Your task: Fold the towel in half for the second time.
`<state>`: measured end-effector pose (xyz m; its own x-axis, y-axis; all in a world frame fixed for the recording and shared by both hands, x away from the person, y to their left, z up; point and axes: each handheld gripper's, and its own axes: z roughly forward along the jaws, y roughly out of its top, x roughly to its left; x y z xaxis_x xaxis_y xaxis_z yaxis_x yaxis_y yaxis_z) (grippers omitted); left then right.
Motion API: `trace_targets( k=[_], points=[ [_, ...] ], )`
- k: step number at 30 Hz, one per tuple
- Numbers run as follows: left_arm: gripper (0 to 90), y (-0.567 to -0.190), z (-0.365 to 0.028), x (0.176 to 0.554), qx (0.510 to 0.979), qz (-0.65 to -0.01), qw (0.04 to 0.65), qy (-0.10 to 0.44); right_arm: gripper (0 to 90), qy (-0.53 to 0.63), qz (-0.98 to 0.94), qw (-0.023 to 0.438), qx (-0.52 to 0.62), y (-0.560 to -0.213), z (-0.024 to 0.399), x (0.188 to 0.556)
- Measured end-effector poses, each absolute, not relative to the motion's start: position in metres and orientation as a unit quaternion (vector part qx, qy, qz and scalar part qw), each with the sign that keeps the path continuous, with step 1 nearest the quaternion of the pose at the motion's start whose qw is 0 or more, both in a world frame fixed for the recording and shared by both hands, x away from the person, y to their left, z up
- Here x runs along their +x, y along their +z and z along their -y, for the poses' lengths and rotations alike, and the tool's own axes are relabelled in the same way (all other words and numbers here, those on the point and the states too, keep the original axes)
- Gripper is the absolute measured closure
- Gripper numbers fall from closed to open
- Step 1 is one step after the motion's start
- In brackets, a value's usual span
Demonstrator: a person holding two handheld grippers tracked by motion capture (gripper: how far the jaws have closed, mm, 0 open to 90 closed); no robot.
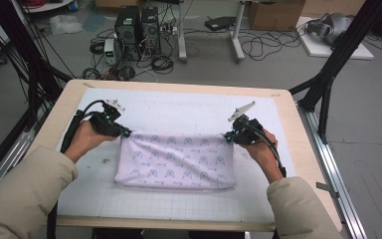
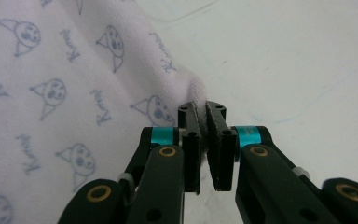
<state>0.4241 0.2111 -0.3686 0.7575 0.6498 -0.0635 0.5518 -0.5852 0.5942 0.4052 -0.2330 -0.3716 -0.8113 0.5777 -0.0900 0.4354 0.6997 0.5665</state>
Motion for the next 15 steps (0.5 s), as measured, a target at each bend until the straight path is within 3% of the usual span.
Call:
trace_targets(
  k=[7,9,10,11,15],
  points=[
    [83.8,-0.364,-0.214,0.448,0.883,-0.321,0.331,0.092,84.8,0.306,-0.890,0.152,0.302,-0.364,0.237,0.426],
    [74.9,-0.369,-0.215,0.449,0.885,-0.307,0.336,0.100,80.2,0.308,-0.892,0.141,0.299,-0.366,0.238,0.428],
    [70.0,-0.370,-0.217,0.449,0.885,-0.304,0.336,0.109,72.2,0.309,-0.892,0.142,0.299,-0.367,0.238,0.427],
    [69.0,-0.370,-0.219,0.448,0.881,-0.309,0.341,0.113,68.4,0.311,-0.888,0.149,0.304,-0.367,0.239,0.426],
    [51.5,-0.363,-0.230,0.441,0.869,-0.301,0.368,0.138,54.6,0.353,-0.865,0.151,0.324,-0.359,0.248,0.420]
  ],
)
